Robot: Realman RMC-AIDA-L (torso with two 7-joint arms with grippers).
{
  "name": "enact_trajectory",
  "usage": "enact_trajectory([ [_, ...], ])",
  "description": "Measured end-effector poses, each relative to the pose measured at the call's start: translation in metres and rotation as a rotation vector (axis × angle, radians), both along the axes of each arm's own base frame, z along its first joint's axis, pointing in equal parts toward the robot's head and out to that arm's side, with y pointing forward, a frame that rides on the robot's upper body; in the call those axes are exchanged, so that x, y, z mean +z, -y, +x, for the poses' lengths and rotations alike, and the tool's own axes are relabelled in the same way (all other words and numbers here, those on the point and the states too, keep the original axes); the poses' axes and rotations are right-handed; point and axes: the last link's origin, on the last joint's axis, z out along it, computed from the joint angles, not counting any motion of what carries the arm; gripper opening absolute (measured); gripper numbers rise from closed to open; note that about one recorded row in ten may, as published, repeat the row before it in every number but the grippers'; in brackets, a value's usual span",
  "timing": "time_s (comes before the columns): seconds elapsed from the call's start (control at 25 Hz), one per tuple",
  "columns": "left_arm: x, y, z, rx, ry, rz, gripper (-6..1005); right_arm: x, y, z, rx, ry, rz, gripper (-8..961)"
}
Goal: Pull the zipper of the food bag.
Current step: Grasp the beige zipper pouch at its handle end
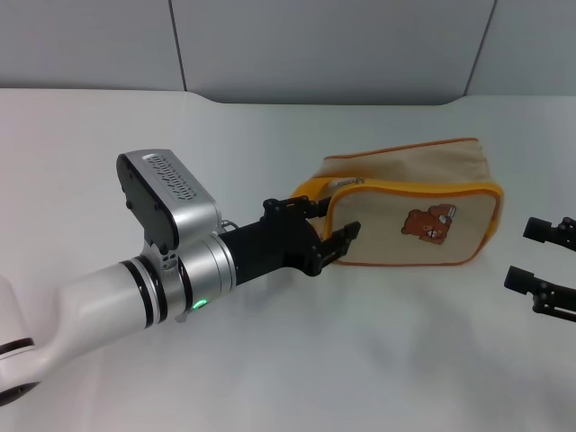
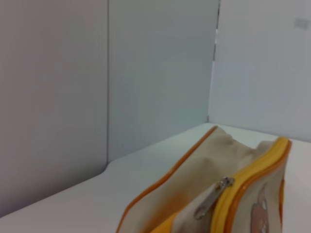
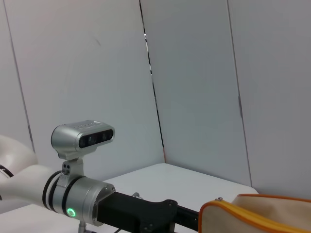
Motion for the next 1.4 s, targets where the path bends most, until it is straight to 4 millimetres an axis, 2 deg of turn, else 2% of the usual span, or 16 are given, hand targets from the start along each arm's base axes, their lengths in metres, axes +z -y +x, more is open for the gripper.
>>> enact_trajectory([
  [0.4,0.001,0.0,-0.002,0.042,0.034,0.016,340,-0.002,-0.003,-0.003,0.009,-0.005,-0.001,738],
  [0.64,0.006,0.013,-0.008,0.041,0.094,-0.004,124,-0.005,-0.007,-0.009,0.026,-0.012,-0.008,726],
  [0.76,0.017,0.02,-0.021,0.064,0.141,-0.025,89,-0.009,-0.011,-0.015,0.043,-0.023,-0.018,720],
  [0.88,0.038,0.03,-0.041,0.093,0.188,-0.056,65,-0.013,-0.014,-0.023,0.071,-0.041,-0.031,714],
  [1.08,0.084,0.055,-0.072,0.076,0.242,-0.086,61,-0.016,-0.022,-0.041,0.133,-0.08,-0.057,703],
  [1.24,0.107,0.066,-0.081,0.017,0.22,-0.122,60,-0.025,-0.031,-0.058,0.192,-0.096,-0.052,695],
  [1.4,0.116,0.065,-0.079,-0.045,0.184,-0.157,60,-0.038,-0.043,-0.076,0.285,-0.065,0.003,687],
])
